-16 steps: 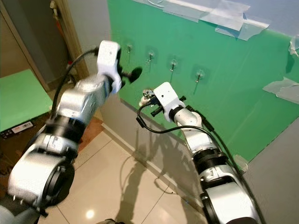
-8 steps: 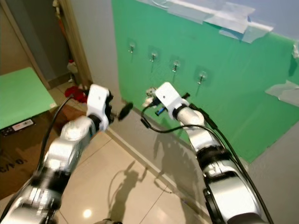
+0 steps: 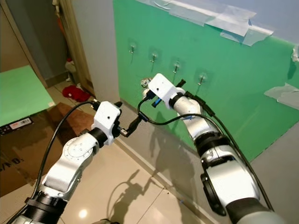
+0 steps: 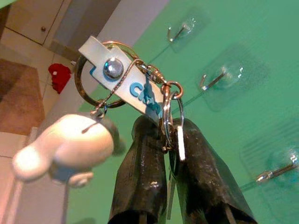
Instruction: Hang keys on a hook
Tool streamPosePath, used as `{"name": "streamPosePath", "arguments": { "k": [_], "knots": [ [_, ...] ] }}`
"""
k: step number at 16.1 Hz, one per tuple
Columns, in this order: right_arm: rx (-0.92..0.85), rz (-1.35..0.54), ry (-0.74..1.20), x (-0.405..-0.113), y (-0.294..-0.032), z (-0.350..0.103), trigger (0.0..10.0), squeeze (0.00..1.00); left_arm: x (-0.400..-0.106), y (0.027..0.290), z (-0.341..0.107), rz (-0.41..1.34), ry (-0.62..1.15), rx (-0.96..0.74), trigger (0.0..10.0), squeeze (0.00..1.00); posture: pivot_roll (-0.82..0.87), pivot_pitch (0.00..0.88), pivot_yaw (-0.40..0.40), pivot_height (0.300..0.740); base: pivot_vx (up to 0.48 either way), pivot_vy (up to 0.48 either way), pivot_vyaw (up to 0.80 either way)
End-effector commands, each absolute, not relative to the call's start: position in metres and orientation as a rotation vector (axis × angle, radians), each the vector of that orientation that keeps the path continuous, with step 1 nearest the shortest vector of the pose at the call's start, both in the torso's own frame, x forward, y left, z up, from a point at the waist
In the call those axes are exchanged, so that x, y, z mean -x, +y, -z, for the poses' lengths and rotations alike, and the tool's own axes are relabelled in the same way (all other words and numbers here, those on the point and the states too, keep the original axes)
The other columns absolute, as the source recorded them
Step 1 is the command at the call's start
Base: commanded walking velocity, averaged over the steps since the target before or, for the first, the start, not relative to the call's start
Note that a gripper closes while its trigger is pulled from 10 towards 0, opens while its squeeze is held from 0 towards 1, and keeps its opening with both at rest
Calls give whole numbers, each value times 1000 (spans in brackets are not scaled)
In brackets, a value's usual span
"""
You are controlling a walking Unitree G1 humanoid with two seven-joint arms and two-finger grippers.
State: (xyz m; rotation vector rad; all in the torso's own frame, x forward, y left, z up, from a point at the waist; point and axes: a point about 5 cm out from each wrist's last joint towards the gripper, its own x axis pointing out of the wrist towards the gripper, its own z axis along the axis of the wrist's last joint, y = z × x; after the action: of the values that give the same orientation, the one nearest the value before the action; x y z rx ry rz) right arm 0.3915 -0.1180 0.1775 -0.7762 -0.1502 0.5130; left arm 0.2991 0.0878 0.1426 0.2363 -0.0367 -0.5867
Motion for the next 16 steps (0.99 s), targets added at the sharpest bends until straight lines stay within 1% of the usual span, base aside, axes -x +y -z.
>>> {"name": "streamPosePath", "arguments": {
  "k": [1, 2, 3, 5, 6, 7, 8, 10, 12, 16],
  "knots": [
    [836, -520, -183, -393, -118, -185, 0, 0, -297, 90, -148, 578, -51, -239, 10000, 0, 32, 0, -30, 740, 0, 0, 0],
    [905, -526, -198, -393, -118, -185, 0, 0, -296, 92, -151, 578, -64, -227, 10000, 0, 33, 0, -29, 740, 0, 0, 0],
    [932, -523, -216, -393, -119, -186, 0, 0, -294, 95, -153, 600, -81, -221, 10000, 0, 33, 0, -30, 740, 0, 0, 0],
    [1071, -522, -264, -393, -120, -190, 0, 0, -289, 102, -141, 654, -38, -224, 10000, 0, 29, 0, -19, 740, 0, 0, 0],
    [1091, -521, -270, -394, -120, -191, 0, 0, -289, 103, -139, 656, -29, -232, 10000, 0, 27, 0, -18, 740, 0, 0, 0],
    [1173, -504, -296, -395, -123, -194, 0, 0, -289, 103, -139, 650, -21, -223, 10000, 0, 22, 0, -12, 740, 0, 0, 0],
    [1197, -499, -303, -396, -124, -196, 0, 0, -289, 102, -139, 649, -22, -216, 10000, 0, 22, 0, -11, 740, 0, 0, 0],
    [1300, -470, -339, -398, -129, -202, 0, 0, -290, 99, -142, 654, -27, -202, 10000, 0, 17, 0, -10, 740, 0, 0, 0],
    [1287, -459, -350, -399, -129, -206, 0, 0, -291, 97, -145, 656, -36, -186, 10000, 0, 18, 0, -15, 740, 0, 0, 0],
    [1333, -444, -383, -402, -129, -217, 0, 0, -291, 93, -151, 656, -54, -162, 10000, 0, 6, 0, -22, 740, 0, 0, 0]
  ]
}}
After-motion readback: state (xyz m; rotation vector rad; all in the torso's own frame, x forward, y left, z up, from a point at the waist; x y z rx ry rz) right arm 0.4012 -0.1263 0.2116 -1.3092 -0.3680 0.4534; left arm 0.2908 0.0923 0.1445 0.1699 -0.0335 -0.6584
